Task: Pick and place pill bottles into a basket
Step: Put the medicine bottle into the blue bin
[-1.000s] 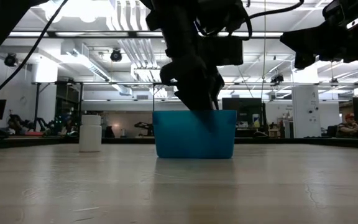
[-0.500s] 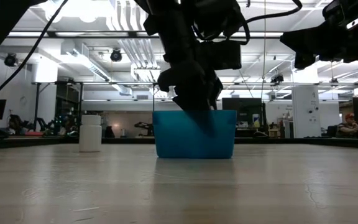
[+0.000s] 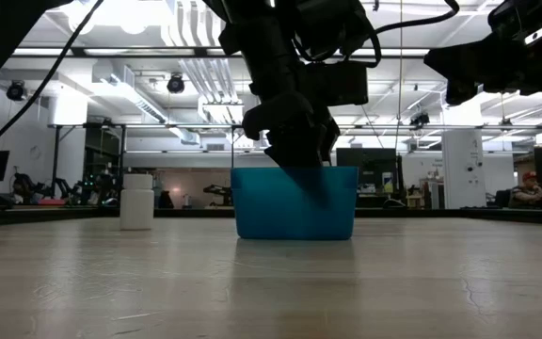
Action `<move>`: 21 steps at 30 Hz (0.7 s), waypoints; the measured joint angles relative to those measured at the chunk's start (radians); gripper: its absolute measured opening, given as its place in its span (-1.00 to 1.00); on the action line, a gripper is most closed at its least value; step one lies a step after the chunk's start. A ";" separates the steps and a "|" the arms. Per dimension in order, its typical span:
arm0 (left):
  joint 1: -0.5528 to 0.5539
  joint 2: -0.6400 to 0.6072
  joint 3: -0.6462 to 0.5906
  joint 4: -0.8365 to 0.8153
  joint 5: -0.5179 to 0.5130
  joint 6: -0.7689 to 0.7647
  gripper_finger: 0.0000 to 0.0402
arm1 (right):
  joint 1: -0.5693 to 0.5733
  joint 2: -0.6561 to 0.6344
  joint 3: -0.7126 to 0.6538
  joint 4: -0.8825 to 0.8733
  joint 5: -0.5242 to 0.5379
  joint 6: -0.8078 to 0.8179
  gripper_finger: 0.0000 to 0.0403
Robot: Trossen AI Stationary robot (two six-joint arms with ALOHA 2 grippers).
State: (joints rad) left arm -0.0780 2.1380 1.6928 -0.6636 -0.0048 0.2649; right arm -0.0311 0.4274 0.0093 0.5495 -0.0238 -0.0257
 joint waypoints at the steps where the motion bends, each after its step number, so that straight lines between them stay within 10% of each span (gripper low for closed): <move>1: 0.000 0.000 0.000 0.000 0.000 0.000 -0.10 | 0.000 0.000 0.000 0.000 0.000 0.000 -0.81; 21: 0.000 0.003 0.003 0.002 0.000 -0.022 0.07 | 0.000 0.000 0.000 0.000 0.000 0.000 -0.81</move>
State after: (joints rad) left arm -0.0777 2.1414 1.6958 -0.6617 -0.0044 0.2428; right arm -0.0315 0.4271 0.0093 0.5495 -0.0238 -0.0261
